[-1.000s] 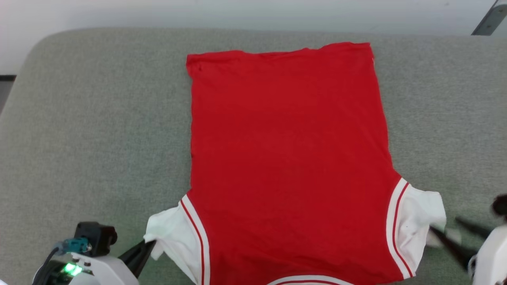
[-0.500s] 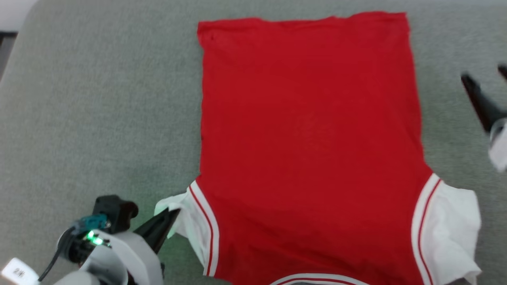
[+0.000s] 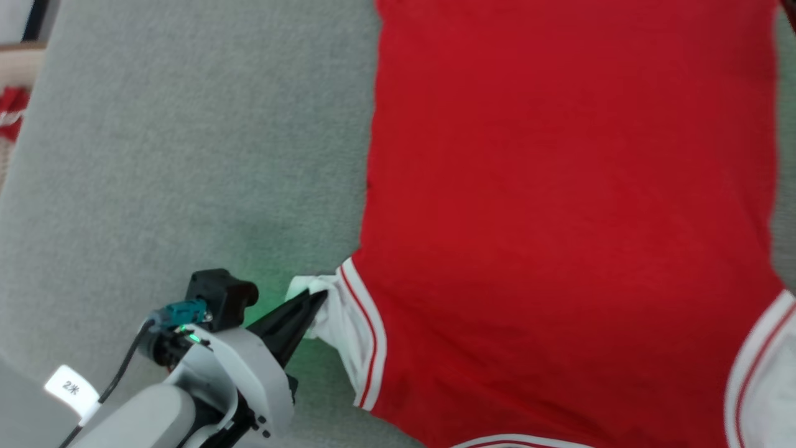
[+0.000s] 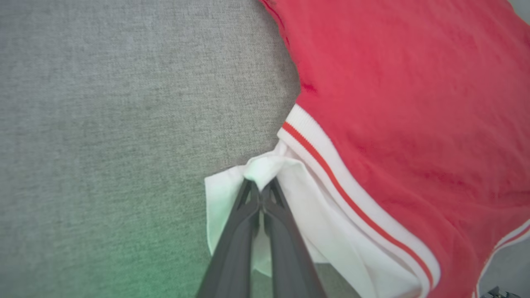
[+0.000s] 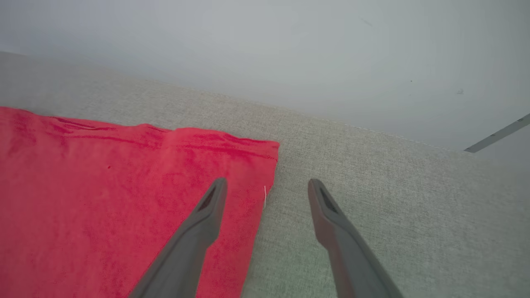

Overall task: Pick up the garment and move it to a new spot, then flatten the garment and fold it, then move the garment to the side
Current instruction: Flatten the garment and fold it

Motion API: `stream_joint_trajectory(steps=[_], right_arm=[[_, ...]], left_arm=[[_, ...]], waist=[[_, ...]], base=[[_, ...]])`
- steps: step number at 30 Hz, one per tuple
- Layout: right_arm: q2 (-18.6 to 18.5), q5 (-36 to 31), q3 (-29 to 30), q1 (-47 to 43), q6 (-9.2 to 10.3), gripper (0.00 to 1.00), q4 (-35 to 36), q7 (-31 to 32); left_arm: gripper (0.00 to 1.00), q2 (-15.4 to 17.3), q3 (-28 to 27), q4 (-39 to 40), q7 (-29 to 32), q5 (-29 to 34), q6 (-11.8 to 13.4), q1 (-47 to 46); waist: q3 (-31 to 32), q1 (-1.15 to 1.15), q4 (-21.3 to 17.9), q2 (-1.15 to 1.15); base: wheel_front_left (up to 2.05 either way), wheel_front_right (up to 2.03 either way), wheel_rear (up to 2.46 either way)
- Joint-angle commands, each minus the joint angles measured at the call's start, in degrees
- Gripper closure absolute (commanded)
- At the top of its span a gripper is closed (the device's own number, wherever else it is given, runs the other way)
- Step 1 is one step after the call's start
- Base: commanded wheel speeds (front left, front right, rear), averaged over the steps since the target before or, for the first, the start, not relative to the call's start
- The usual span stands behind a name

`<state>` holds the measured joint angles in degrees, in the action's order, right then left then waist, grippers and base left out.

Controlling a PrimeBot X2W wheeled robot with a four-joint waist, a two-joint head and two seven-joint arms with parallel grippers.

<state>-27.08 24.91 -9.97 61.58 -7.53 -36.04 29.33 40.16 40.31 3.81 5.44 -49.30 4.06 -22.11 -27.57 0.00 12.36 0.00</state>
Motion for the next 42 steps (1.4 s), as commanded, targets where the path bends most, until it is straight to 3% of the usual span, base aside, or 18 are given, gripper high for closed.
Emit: stream_joint_trajectory(steps=[1, 12, 13, 14, 20, 27, 34, 42], right_arm=[[0.1, -0.3, -0.4, 1.7, 0.09, 0.0, -2.4, 0.3], [1.1, -4.0, 0.8, 11.3, 0.09, 0.0, -21.6, 8.7], [1.1, -4.6, 0.8, 11.4, 0.09, 0.33, -23.2, 9.9], [0.9, -5.1, 1.3, 11.5, 0.09, 1.0, -24.8, 10.8], [0.9, -8.2, 2.7, 12.7, 0.1, 1.0, -29.6, 11.4], [2.8, -7.0, 0.6, 12.4, 0.1, 1.0, -27.8, 9.8], [2.2, -0.8, -5.9, 7.3, 0.1, 1.0, -19.1, 9.5], [-2.9, 10.0, -10.5, -6.1, 0.1, 1.0, -2.7, 10.5]], left_arm=[[1.0, -0.6, 0.2, -0.6, -0.4, 0.3, -0.6, -0.9], [1.0, -4.5, 2.1, -5.9, -1.5, 0.4, -3.5, -3.6], [1.0, -4.5, 2.1, -6.5, -1.6, 0.4, -3.6, -3.7], [1.0, -4.6, 2.1, -6.9, -1.7, 0.4, -3.7, -3.8], [1.0, -4.7, 1.5, -8.7, -2.3, 0.1, -3.9, -4.2], [1.0, -2.8, 0.6, -8.7, -3.1, -0.4, -3.2, -2.9], [1.0, -0.1, -0.5, -7.0, -3.0, -1.3, -2.0, -0.6], [1.0, 3.2, -1.5, -5.1, -1.8, -2.9, 0.0, 2.8]], waist=[[-3.0, 0.0, 3.2, 0.0], [-5.5, 0.0, 6.7, 0.0], [-5.5, 0.0, 6.8, 0.0], [-5.5, 0.0, 6.8, 0.0], [-4.6, 0.0, 6.2, 0.0], [-1.7, 0.0, 3.1, 0.0], [3.2, 0.0, -1.6, 0.0], [9.1, 0.0, -6.4, 0.0]], base=[[0.0, 0.0, 0.0], [0.0, 0.0, 0.0], [0.0, 0.0, 0.0], [0.0, 0.0, 0.0], [0.0, 0.0, 0.0], [0.0, 0.0, 0.0], [0.0, 0.0, 0.0], [0.0, 0.0, 0.0]])
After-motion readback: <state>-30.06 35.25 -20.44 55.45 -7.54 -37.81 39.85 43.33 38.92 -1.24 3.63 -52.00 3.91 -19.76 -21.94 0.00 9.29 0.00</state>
